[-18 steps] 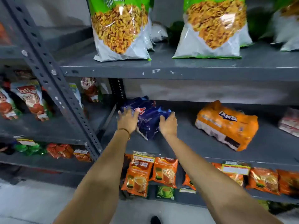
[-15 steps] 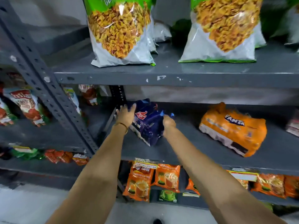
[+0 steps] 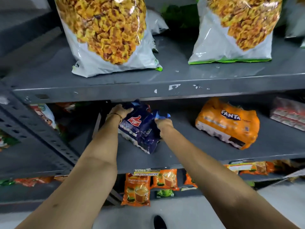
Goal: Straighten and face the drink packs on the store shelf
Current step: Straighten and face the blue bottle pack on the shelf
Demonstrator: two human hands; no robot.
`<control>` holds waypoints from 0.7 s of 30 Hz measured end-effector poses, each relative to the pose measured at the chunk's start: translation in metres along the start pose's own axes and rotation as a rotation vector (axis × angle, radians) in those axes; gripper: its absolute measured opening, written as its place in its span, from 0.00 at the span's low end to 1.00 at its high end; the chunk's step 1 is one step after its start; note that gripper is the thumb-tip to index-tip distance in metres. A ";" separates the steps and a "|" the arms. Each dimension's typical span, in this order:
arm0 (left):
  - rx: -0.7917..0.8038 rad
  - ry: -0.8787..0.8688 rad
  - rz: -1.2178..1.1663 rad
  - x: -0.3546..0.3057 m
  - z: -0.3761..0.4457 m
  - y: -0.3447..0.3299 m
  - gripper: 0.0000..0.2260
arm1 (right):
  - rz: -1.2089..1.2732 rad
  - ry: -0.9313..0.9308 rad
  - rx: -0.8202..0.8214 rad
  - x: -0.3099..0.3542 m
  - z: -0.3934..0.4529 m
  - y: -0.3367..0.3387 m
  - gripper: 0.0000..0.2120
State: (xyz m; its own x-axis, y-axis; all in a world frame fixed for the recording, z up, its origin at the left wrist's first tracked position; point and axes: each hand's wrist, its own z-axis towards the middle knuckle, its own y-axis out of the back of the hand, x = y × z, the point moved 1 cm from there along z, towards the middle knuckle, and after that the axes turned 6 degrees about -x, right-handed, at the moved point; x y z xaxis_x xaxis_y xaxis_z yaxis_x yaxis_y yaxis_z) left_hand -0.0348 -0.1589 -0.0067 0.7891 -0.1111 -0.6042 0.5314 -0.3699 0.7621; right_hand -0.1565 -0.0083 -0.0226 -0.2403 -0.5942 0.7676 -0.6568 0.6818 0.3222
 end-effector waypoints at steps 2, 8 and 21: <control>-0.041 0.007 -0.031 0.008 -0.004 0.005 0.28 | 0.056 -0.020 -0.039 -0.004 -0.007 0.002 0.23; -0.191 -0.034 -0.289 0.028 -0.054 0.021 0.30 | 0.148 0.334 -0.082 -0.010 -0.035 0.012 0.31; -0.271 -0.209 -0.198 0.105 -0.168 -0.023 0.32 | -0.032 0.691 0.007 -0.086 -0.079 0.049 0.34</control>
State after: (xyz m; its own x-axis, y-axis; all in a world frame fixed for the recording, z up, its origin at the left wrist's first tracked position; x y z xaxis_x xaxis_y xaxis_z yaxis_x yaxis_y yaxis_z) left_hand 0.0876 -0.0072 -0.0490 0.5979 -0.2578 -0.7590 0.7514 -0.1495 0.6427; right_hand -0.1114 0.1102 -0.0293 0.2888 -0.2041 0.9354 -0.6610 0.6643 0.3490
